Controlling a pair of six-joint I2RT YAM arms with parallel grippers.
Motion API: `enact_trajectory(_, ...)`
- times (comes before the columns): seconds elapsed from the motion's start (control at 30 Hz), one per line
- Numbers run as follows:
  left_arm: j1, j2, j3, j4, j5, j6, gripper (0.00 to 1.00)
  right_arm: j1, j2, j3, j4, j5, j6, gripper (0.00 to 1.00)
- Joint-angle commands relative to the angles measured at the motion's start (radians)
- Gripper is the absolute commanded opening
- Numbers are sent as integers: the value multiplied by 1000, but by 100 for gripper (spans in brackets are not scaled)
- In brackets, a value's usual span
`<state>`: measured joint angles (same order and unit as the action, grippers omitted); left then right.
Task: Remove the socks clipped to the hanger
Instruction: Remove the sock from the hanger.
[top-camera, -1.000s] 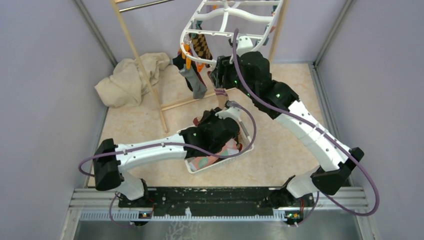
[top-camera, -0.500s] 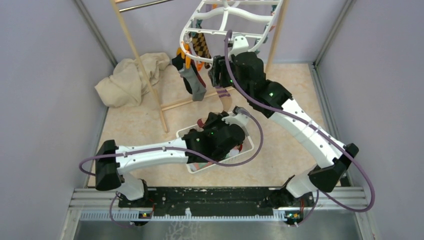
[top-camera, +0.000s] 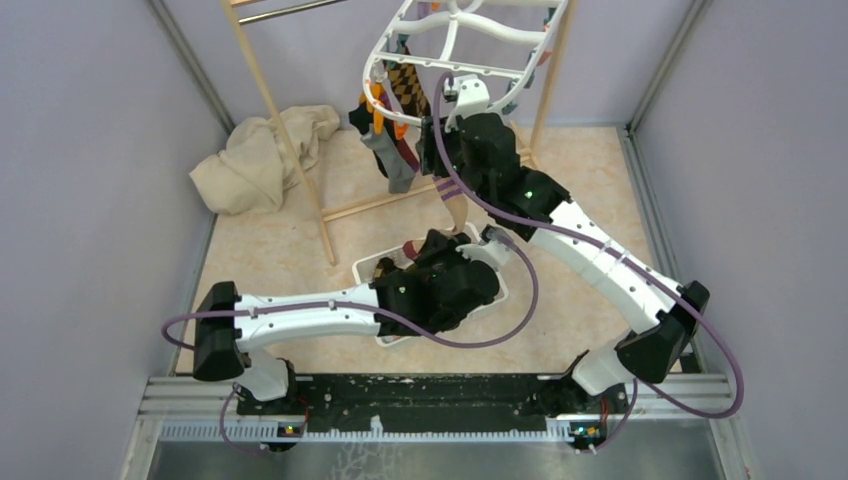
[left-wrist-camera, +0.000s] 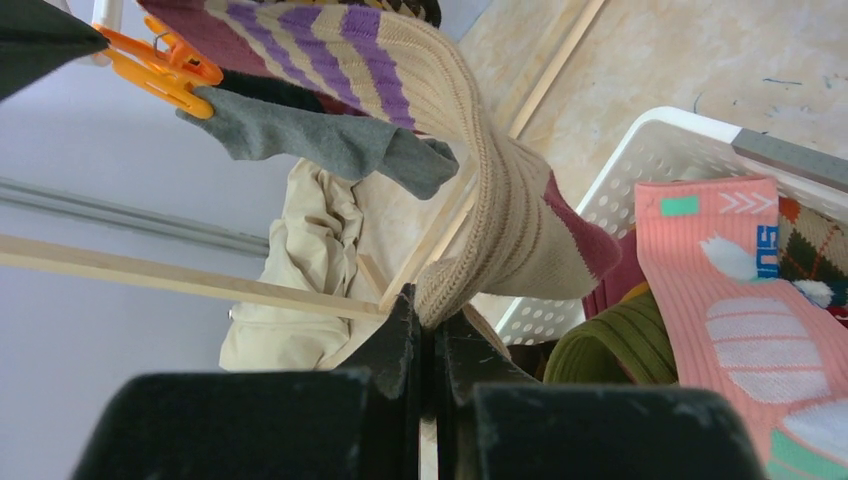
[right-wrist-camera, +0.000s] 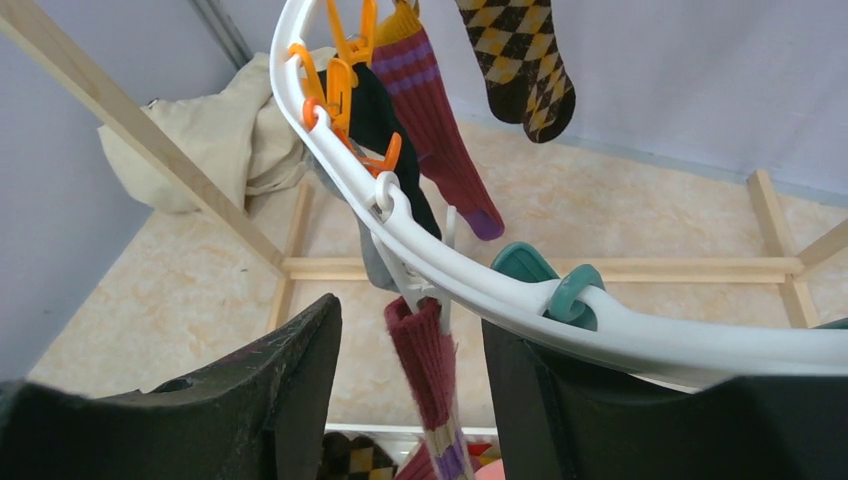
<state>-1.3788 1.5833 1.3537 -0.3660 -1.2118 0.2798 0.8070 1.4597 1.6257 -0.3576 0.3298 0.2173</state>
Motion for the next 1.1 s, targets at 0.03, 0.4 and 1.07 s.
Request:
enact_trajectory(0.03, -31, 10, 35, 61, -29, 66, 0, 16, -15, -17, 130, 52, -31, 55)
enact_trajectory(0.4, -72, 16, 34, 140, -37, 159, 0, 30, -14, -24, 155, 75, -37, 54)
enact_trajectory(1.07, -91, 27, 42, 231, 12, 251, 1, 64, -140, -143, 140, 118, 0, 56)
